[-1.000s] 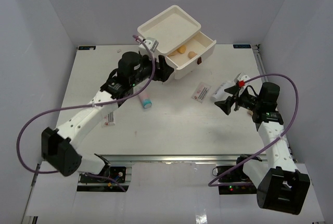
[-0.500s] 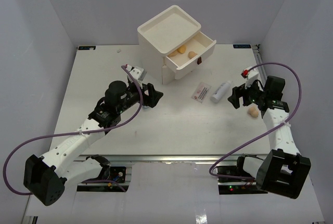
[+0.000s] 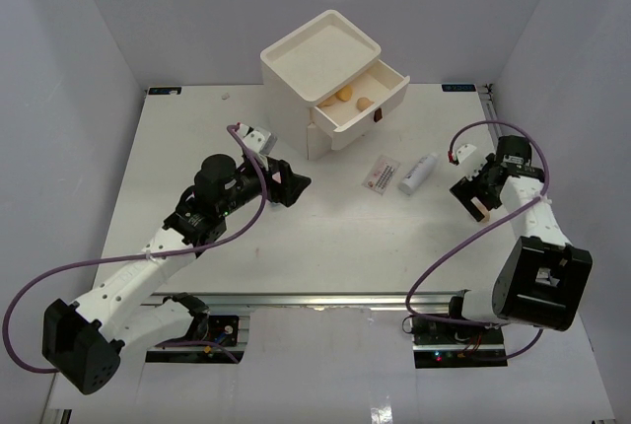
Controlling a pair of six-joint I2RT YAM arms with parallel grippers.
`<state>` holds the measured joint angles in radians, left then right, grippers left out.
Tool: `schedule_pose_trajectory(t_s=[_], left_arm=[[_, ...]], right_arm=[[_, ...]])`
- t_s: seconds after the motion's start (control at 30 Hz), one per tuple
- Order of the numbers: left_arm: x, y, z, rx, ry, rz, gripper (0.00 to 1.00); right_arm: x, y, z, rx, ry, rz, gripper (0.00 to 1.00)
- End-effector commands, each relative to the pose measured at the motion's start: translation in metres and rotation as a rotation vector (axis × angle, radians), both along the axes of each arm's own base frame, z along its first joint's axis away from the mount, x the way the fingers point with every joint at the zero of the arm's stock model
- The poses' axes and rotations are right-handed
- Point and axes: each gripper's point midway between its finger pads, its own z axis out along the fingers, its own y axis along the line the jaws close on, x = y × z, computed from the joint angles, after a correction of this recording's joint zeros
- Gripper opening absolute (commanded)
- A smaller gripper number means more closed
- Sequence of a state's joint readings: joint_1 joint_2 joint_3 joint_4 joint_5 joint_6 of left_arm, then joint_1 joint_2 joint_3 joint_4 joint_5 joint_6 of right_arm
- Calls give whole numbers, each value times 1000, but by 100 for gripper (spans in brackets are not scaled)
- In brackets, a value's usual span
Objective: Organize the makeup
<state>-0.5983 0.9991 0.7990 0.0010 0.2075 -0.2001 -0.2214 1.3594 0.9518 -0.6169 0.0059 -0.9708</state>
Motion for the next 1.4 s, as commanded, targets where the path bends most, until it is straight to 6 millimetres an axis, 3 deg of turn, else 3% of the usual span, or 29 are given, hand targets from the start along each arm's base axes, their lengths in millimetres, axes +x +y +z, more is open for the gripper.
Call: schedule_pose_trajectory(t_s=[0.0,0.37,0.53,0.6,0.8,0.97,1.07,1.2,1.37], left_arm=[[2,4,16,-6,-55,16,89],[7,-14,-7,10,36,-44,90],[10,-17,-12,15,59,-49,90],[11,-18,-16,18,69,-47,90],[12,-20,-27,40,117,-55,90],[13,-21,-28,50,117,-57,90],[14,-20,-31,57,115,-53,91],[14,-18,-34,63,107,-46,91],[13,-13,-39,72,99,-27,91]], right_arm=[[12,-16,0,-88,17,28,93],[14,-18,-40,-95,134,74,88],[19,-22,-56,-117,168,95,80],[22,-23,-63,-117,179,101,75],[26,-25,-72,-117,195,98,42],[30,-12,-55,-58,124,114,15],[33,10,-33,46,72,154,9],[33,65,14,301,0,276,8],[40,129,73,457,-89,401,8]])
